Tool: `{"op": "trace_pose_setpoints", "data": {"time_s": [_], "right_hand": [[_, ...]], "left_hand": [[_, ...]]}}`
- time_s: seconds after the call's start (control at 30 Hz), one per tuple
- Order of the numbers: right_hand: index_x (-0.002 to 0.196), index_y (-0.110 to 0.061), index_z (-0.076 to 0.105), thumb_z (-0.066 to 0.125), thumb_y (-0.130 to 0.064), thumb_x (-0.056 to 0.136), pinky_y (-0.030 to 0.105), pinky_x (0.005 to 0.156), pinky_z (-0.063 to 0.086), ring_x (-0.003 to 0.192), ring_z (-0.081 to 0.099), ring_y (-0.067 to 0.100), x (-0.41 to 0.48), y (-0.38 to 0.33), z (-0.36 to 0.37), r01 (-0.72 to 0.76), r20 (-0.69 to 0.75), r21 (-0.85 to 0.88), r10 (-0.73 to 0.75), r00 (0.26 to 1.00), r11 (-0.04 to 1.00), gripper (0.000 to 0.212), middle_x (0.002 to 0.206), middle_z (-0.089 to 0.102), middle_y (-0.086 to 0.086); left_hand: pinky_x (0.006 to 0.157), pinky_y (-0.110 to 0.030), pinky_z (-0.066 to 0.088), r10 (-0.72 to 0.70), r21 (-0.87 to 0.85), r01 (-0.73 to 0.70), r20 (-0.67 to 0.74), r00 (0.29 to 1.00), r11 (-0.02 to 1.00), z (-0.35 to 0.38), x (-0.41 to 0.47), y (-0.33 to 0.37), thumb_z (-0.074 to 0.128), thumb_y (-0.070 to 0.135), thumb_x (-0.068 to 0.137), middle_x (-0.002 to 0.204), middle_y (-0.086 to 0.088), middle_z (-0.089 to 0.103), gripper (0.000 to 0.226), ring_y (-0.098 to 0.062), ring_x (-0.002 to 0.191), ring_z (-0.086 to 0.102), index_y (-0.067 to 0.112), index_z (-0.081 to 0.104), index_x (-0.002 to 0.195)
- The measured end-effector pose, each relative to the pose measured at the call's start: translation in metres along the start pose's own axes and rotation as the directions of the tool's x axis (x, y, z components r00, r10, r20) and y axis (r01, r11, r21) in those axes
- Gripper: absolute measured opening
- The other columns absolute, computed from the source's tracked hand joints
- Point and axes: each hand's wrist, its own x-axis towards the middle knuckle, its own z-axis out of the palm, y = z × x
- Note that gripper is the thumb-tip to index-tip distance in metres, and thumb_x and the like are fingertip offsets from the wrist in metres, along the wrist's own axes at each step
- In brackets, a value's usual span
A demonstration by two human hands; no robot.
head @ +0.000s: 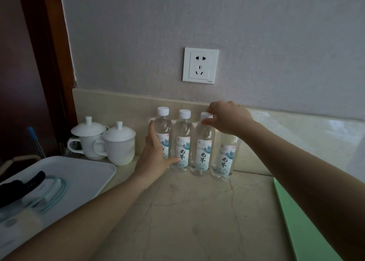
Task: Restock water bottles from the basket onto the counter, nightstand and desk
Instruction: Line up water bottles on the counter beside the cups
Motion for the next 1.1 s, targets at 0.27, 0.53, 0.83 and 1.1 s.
{"op": "trace_pose_setpoints", "data": {"time_s": [0.27, 0.53, 0.83, 1.1], "right_hand": [[0.12, -0.015, 0.061, 0.066, -0.058, 0.08, 0.042, 0.092, 0.052, 0.1, 0.063, 0.024, -0.005, 0.011, -0.018, 0.012, 0.068, 0.14, -0.022, 0.997, 0.99, 0.059, 0.115, 0.067, 0.004], [0.121, -0.011, 0.061, 0.078, -0.024, 0.079, 0.022, 0.044, 0.053, 0.065, 0.068, 0.016, -0.006, 0.04, -0.025, -0.169, 0.257, 0.19, 0.117, 0.959, 0.967, 0.048, 0.088, 0.064, 0.008], [0.122, -0.011, 0.061, 0.077, -0.016, 0.079, 0.033, 0.059, 0.061, 0.07, 0.07, 0.024, -0.004, 0.046, -0.013, -0.129, 0.158, 0.282, 0.086, 0.984, 0.951, 0.046, 0.117, 0.063, 0.013], [0.12, -0.01, 0.062, 0.076, -0.016, 0.08, 0.027, 0.056, 0.059, 0.064, 0.068, 0.017, 0.0, 0.041, -0.008, -0.073, 0.105, 0.277, 0.045, 0.993, 0.958, 0.043, 0.116, 0.065, 0.012]], "left_hand": [[0.103, -0.024, 0.027, 0.001, 0.071, -0.001, -0.003, 1.0, 0.997, -0.003, -0.008, 0.006, 0.092, 0.033, 0.06, 0.155, -0.013, 0.013, 0.146, -0.022, 0.142, 0.024, 0.023, -0.023, 0.15], [0.102, -0.051, 0.043, 0.568, 0.467, -0.483, -0.051, 0.822, 0.741, 0.007, -0.029, 0.043, 0.079, 0.029, 0.074, 0.144, -0.021, 0.031, 0.086, -0.039, 0.132, 0.039, 0.012, 0.029, 0.142], [0.095, -0.034, 0.041, 0.547, 0.402, -0.768, 0.541, 0.639, 0.499, 0.032, -0.04, 0.039, 0.038, 0.025, 0.096, 0.12, -0.004, 0.054, 0.034, -0.02, 0.111, 0.049, 0.012, 0.055, 0.122], [0.093, -0.032, 0.038, 0.548, 0.432, -0.74, 0.497, 0.673, 0.516, 0.035, -0.02, 0.038, 0.042, 0.02, 0.092, 0.116, -0.003, 0.052, 0.041, -0.02, 0.108, 0.047, 0.016, 0.05, 0.132]]}}
